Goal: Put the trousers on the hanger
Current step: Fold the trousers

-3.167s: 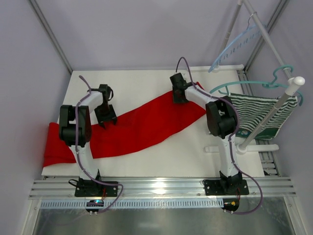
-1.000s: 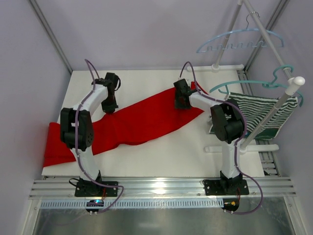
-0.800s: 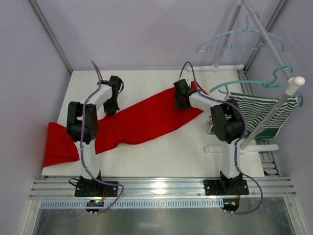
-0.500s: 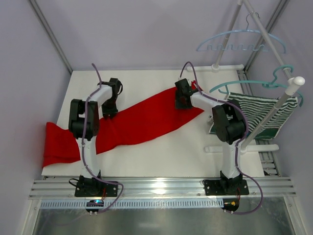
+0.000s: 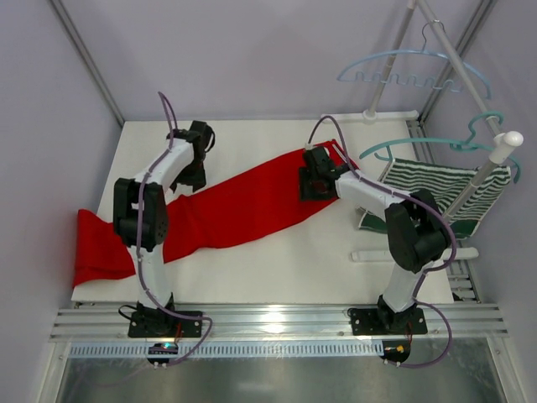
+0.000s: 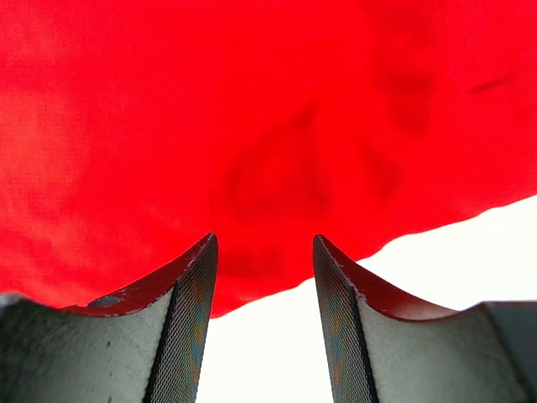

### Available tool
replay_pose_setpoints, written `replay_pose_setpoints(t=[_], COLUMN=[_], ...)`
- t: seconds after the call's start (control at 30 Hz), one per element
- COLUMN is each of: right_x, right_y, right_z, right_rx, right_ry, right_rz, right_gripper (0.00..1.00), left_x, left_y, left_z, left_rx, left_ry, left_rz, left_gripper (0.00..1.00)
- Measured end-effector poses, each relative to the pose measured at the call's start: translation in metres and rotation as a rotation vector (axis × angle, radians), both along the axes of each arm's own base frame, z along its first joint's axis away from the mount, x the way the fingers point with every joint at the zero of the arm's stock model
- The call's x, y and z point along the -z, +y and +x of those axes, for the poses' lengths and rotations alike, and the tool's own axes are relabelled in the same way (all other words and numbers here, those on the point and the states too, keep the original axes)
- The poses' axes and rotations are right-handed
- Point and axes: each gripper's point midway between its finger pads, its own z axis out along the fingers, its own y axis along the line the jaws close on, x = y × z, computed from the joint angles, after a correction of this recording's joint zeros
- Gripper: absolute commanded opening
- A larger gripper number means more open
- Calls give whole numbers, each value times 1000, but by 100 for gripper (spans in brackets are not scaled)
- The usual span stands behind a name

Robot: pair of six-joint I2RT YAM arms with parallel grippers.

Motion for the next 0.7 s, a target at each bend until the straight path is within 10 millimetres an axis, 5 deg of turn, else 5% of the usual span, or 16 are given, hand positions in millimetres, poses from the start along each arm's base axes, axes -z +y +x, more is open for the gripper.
replay_pose_setpoints(t=[0.13, 0.27, 0.43, 0.7], right_x=[18, 34, 42, 40], right_y=[7, 4, 2, -21], right_z=[-20, -27, -14, 20], right_rx=[-18, -14, -1, 141], right_ry=[40, 64, 46, 7], right_rz=[-2, -16, -55, -101], right_gripper=[52, 52, 52, 51], left_x=[-25, -19, 4, 24], left_y=[-19, -35, -52, -65], left_z=[-3, -15, -34, -38], left_rx=[49, 75, 92, 98], left_ry=[-65, -51, 23, 65], left_rz=[-44, -163, -279, -348], left_gripper=[64, 65, 66, 66])
